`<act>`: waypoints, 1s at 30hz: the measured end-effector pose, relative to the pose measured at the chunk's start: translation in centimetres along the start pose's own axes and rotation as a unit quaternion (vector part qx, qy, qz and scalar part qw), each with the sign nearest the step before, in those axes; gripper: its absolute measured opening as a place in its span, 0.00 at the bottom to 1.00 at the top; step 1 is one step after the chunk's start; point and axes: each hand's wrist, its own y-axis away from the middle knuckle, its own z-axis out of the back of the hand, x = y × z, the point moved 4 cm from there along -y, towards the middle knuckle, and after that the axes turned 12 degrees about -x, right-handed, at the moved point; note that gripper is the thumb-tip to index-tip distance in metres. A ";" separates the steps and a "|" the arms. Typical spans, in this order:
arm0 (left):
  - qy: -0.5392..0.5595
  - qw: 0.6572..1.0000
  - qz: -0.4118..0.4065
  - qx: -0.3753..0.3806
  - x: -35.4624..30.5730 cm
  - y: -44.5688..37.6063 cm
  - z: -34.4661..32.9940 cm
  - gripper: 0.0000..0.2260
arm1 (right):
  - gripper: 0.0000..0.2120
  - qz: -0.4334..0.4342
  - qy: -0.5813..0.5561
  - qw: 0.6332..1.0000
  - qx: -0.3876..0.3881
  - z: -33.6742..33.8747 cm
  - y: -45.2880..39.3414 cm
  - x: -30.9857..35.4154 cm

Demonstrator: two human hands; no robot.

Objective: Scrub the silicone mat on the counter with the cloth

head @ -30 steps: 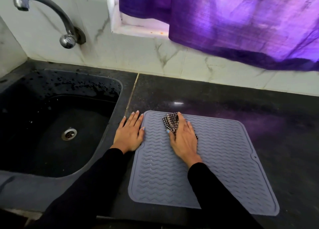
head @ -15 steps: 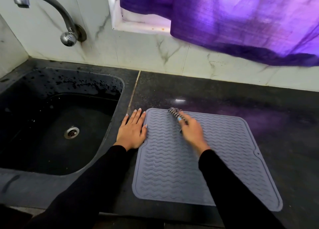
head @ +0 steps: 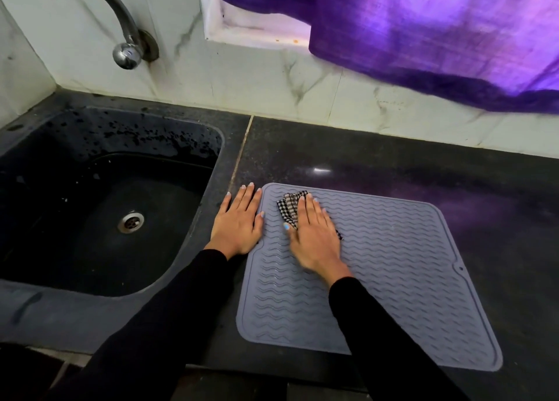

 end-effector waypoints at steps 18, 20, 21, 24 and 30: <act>-0.001 1.000 -0.005 0.013 0.1 0.1 0.2 0.36 | 0.22 -0.210 -0.360 0.908 -0.039 4.7 -1.7 -2.2; -0.003 1.000 -0.005 0.009 0.2 0.0 0.1 0.36 | 0.27 -0.064 -0.125 0.990 0.011 2.1 -0.2 0.0; -0.003 1.000 -0.004 0.007 0.2 0.0 0.1 0.36 | 0.28 -0.020 -0.043 0.999 0.005 1.3 0.2 0.4; -0.007 1.000 -0.005 0.002 0.1 0.0 0.0 0.35 | 0.30 -0.016 0.003 1.000 0.012 0.5 -0.1 0.0; -0.012 1.000 -0.010 0.000 0.2 -0.1 -0.2 0.34 | 0.28 0.006 -0.030 0.999 0.017 1.0 -0.4 -0.4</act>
